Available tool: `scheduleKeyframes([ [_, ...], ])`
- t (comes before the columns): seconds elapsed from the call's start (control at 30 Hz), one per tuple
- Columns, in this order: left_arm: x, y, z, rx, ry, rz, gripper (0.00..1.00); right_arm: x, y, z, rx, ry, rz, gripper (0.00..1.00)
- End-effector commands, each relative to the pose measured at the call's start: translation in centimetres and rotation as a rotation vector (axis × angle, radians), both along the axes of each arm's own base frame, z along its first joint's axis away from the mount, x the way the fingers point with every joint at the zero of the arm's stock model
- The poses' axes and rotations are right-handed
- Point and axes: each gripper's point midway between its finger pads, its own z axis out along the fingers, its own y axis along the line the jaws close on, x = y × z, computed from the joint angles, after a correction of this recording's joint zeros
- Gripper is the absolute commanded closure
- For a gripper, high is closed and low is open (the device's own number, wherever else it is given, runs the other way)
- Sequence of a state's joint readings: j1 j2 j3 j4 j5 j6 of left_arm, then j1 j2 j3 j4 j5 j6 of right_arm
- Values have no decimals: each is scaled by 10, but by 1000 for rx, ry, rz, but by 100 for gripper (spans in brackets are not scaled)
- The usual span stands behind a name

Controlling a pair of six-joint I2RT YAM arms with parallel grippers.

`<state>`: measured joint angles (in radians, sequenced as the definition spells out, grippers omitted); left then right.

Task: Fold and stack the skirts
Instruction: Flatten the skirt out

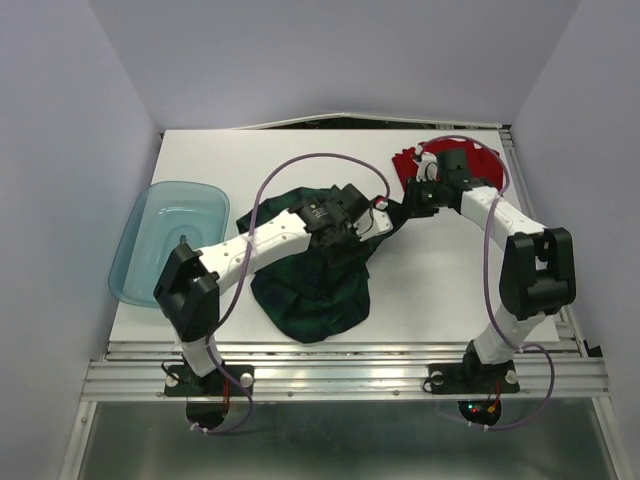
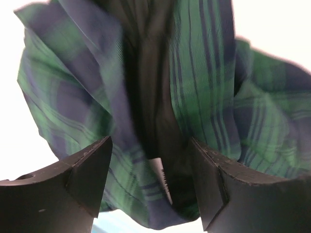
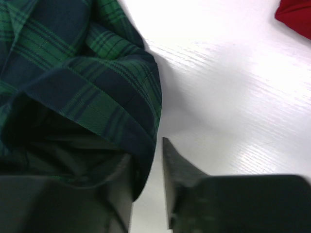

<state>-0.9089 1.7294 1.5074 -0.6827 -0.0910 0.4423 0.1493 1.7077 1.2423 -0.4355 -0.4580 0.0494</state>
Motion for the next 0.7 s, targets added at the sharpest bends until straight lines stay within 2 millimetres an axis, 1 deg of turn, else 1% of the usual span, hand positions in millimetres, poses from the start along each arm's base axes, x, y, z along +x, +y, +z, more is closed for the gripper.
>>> scheduleKeyframes([
  [0.0, 4, 36, 15, 54, -118, 104, 25, 30, -11, 18, -69, -108, -30, 81],
  [0.03, 5, 45, 12, 81, -135, 115, 25, 33, -17, 22, -97, -118, -55, 94],
  [0.07, 7, 51, 16, 90, -162, 133, 25, 34, -22, 21, -120, -117, -74, 97],
  [0.1, 12, 63, 29, 97, -213, 161, 24, 34, -26, 27, -137, -129, -89, 99],
  [0.13, 13, 70, 33, 105, -226, 173, 23, 36, -34, 29, -172, -143, -122, 99],
  [0.17, 15, 77, 39, 107, -235, 187, 23, 36, -38, 34, -185, -156, -139, 99],
  [0.2, 21, 89, 47, 103, -248, 217, 23, 35, -41, 46, -192, -188, -152, 99],
  [0.3, 24, 108, 63, 91, -252, 243, 23, 31, -48, 64, -228, -231, -156, 99],
  [0.33, 26, 119, 64, 107, -252, 257, 23, 26, -51, 73, -234, -240, -162, 99],
  [0.4, 28, 130, 69, 106, -256, 271, 23, 25, -54, 86, -250, -261, -165, 99],
  [0.43, 30, 136, 69, 117, -257, 275, 22, 21, -57, 88, -264, -254, -167, 99],
  [0.47, 35, 148, 69, 124, -254, 301, 22, 20, -62, 93, -289, -269, -172, 99],
  [0.53, 41, 160, 74, 127, -258, 308, 22, 17, -71, 98, -337, -269, -188, 99],
  [0.57, 46, 170, 75, 123, -249, 326, 21, 16, -75, 102, -360, -279, -183, 99],
  [0.67, 51, 184, 81, 129, -237, 314, 20, 10, -84, 102, -412, -274, -190, 99],
])
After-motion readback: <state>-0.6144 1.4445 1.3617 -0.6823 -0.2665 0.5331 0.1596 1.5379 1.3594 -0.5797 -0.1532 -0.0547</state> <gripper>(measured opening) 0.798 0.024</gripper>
